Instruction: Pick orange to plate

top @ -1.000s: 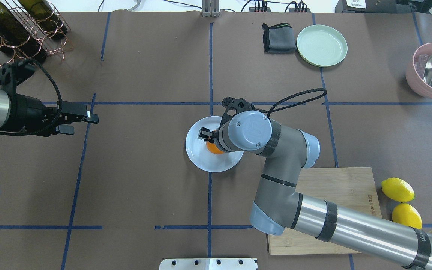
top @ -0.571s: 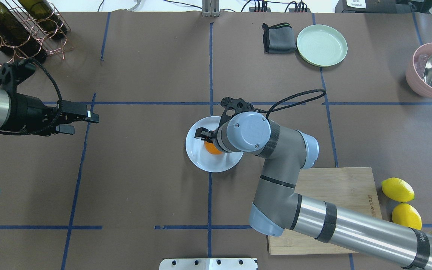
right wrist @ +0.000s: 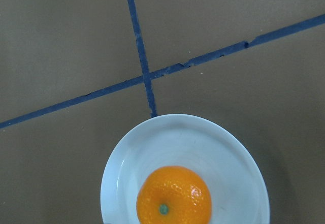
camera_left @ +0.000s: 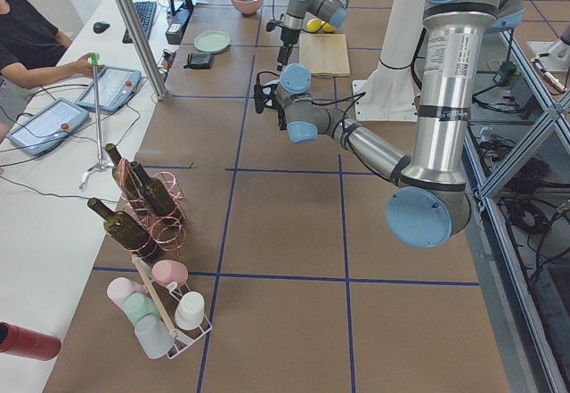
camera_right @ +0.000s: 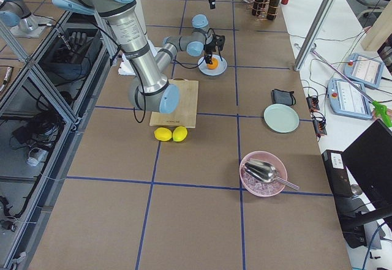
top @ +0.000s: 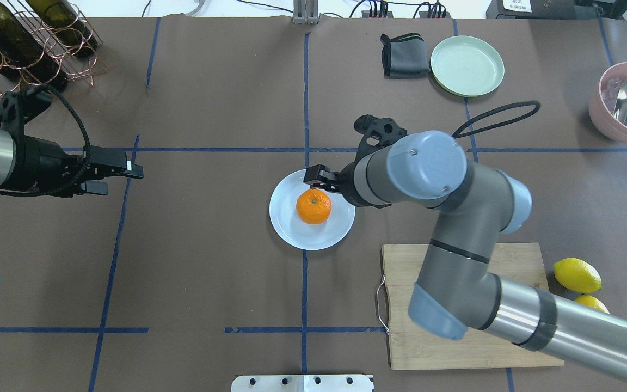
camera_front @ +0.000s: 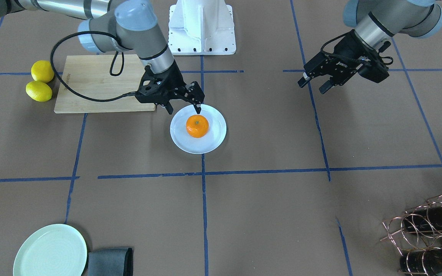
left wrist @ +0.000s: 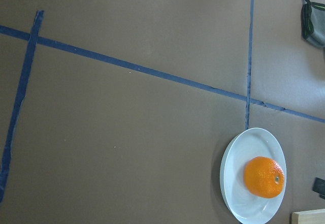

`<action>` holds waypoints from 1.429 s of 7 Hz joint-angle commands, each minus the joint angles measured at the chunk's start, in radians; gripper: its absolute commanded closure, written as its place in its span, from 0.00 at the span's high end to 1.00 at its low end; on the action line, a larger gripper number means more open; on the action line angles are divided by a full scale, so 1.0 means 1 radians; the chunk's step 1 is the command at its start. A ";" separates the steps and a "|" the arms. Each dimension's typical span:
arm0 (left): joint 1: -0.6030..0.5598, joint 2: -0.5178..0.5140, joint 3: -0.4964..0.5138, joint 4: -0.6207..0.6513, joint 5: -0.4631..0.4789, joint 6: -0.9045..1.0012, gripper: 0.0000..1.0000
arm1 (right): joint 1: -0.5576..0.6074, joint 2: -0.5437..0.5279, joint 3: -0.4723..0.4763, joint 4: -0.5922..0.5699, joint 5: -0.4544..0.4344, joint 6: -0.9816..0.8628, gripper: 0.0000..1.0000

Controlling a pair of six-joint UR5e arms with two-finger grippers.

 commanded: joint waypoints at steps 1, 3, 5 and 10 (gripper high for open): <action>-0.019 0.015 0.001 0.004 -0.002 0.133 0.99 | 0.229 -0.129 0.119 -0.005 0.301 -0.024 1.00; -0.097 0.116 0.001 0.007 -0.009 0.409 0.99 | 0.457 -0.268 0.112 -0.005 0.539 -0.292 1.00; -0.237 0.225 0.023 0.007 -0.108 0.713 0.99 | 0.604 -0.401 0.066 -0.011 0.564 -0.618 1.00; -0.690 0.234 0.209 0.373 -0.212 1.546 0.99 | 0.872 -0.490 -0.023 -0.383 0.480 -1.516 1.00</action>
